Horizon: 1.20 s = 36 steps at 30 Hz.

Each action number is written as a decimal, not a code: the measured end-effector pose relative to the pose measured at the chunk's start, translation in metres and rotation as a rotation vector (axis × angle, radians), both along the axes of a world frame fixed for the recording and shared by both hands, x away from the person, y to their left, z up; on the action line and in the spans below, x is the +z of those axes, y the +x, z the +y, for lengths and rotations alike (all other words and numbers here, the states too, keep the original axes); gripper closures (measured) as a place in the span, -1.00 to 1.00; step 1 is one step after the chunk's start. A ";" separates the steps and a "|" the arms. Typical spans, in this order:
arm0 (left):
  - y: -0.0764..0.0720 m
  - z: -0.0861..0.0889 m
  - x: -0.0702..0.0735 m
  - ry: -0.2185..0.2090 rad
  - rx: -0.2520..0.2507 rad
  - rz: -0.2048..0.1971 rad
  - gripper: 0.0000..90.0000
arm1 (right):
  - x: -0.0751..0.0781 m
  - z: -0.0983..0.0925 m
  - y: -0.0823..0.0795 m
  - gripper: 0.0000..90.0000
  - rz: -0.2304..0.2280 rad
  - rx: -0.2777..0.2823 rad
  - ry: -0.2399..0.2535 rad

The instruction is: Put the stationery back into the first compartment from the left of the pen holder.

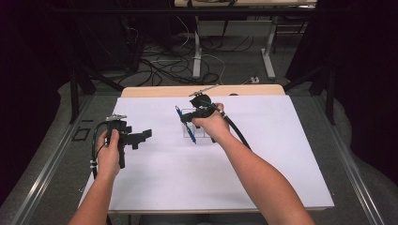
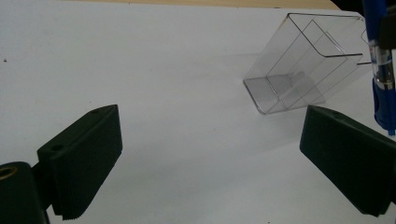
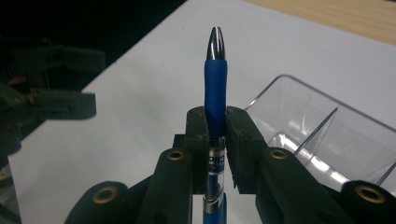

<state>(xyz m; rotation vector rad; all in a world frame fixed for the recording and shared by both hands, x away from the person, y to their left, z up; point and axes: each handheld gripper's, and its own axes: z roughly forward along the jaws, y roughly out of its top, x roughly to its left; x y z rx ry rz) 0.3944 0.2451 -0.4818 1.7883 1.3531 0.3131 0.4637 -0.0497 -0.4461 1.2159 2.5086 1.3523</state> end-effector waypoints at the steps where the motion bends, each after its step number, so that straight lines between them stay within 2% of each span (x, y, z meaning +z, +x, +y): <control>1: 0.000 0.000 0.000 0.000 0.000 0.000 -0.87 | 0.001 -0.001 0.001 0.78 -0.004 -0.015 0.023; 5: 0.000 0.000 -0.001 -0.001 0.004 -0.003 -0.87 | 0.006 -0.004 0.003 0.78 -0.005 -0.072 0.094; 11: 0.000 -0.001 0.000 -0.002 0.002 -0.003 -0.87 | 0.012 -0.009 0.006 0.78 -0.056 -0.142 0.160; 17: 0.000 -0.001 0.001 0.000 -0.003 -0.003 -0.87 | 0.020 -0.011 0.007 0.78 -0.125 -0.211 0.198; 22: 0.000 0.000 0.001 -0.001 -0.002 -0.001 -0.87 | 0.027 -0.010 0.009 0.78 -0.176 -0.246 0.208; 26: 0.000 0.000 0.001 0.000 -0.004 -0.001 -0.87 | 0.032 -0.009 0.011 0.78 -0.208 -0.251 0.214; 36: -0.001 0.000 0.003 -0.009 0.000 -0.014 -0.87 | 0.038 -0.002 0.017 0.78 -0.252 -0.252 0.200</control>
